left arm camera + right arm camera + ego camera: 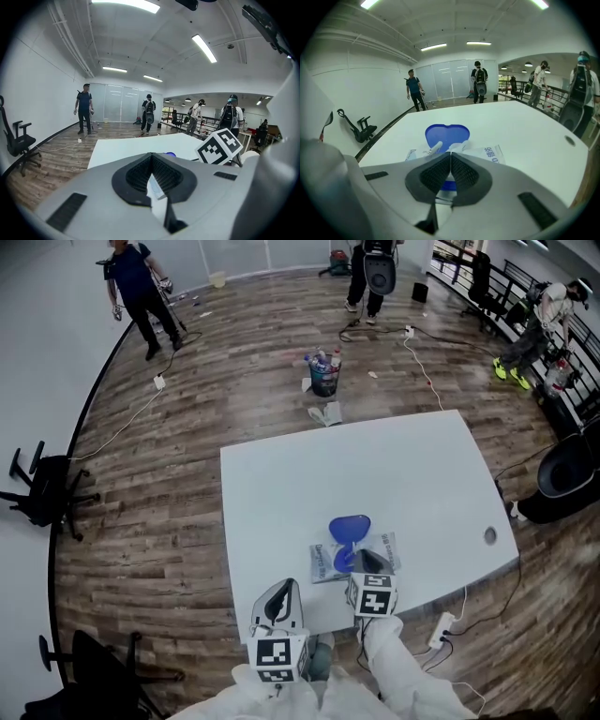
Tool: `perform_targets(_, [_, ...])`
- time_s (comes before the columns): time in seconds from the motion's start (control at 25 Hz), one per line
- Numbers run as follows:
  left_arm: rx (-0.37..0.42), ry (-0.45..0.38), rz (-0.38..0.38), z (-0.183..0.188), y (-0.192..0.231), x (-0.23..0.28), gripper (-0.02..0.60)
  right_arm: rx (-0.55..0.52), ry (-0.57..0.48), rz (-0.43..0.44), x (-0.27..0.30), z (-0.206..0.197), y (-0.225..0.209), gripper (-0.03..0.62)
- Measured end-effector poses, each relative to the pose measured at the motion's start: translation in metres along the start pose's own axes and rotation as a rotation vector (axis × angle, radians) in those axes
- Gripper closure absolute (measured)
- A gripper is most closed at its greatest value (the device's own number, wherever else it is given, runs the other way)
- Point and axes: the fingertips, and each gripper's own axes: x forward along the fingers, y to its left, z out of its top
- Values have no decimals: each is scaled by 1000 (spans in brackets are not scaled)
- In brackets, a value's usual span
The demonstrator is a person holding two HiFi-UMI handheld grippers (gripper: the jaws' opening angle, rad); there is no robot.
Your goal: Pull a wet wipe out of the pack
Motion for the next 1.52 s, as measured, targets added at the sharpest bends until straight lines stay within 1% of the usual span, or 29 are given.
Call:
perform_targets(0.28, [1, -22, -17, 3, -4, -11, 572, -3, -34, 2, -14, 7, 7, 579])
perform_targets(0.6, [-1, -35, -16, 4, -4, -21, 572, -12, -61, 13, -24, 15, 16, 579])
perform_targets(0.96, [0, -59, -34, 14, -13, -21, 572, -2, -92, 21, -33, 28, 18, 579])
perform_targets(1.2, [3, -66, -48, 15, -19, -20, 572, -8, -120, 24, -39, 37, 17, 579])
perform_targets(1.52, [-3, -66, -59, 15, -24, -18, 572, 12, -157, 48, -51, 51, 18, 579])
